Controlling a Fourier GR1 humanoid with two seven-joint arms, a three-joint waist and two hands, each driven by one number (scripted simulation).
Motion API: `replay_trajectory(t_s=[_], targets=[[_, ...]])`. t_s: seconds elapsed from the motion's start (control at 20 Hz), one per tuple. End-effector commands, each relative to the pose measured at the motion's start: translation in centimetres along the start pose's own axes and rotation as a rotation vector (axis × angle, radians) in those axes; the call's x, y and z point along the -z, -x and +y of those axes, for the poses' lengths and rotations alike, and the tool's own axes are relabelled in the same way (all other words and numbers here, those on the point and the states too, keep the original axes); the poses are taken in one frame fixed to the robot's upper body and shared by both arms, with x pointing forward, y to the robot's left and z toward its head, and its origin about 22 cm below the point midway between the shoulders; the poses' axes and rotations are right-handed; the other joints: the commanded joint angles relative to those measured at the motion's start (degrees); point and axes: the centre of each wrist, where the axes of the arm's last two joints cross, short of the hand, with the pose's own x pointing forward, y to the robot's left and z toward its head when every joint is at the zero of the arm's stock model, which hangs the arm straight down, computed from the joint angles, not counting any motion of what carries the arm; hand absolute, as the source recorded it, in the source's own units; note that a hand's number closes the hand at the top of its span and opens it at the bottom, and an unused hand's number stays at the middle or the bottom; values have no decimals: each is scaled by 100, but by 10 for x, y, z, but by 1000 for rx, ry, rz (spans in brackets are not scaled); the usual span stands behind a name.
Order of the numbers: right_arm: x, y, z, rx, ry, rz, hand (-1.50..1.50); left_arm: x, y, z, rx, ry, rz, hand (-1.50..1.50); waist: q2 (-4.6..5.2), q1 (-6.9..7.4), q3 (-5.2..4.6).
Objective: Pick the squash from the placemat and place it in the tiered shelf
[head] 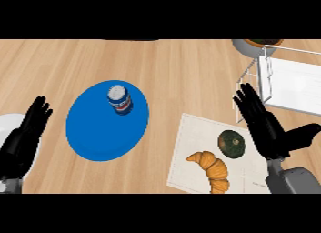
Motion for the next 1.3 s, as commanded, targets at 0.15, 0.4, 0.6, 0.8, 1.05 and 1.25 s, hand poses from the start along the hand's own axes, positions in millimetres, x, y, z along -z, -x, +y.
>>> replay_trajectory(t_s=[0.15,0.4,0.6,0.8,1.05,1.25], targets=[[30,-24,55,-203,-219,-243,150,2,2,20,67,-69,114,0,-108,-139,-27],[16,-12,-10,-660,277,-278,150,-18,28,24,53,-91,215,0,-152,-408,-66],[-24,29,75,-598,137,-309,-150,-1,14,33,55,-68,232,0,-126,-265,-31],[-60,13,109,-641,130,-285,-150,-14,29,33,46,-64,225,0,-145,-292,-41],[-56,2,54,-1013,259,-193,-150,-23,27,36,66,-65,249,0,-182,-310,-63],[-66,-16,60,-1193,247,-54,-150,-15,24,38,47,-75,244,0,-183,-377,-75]])
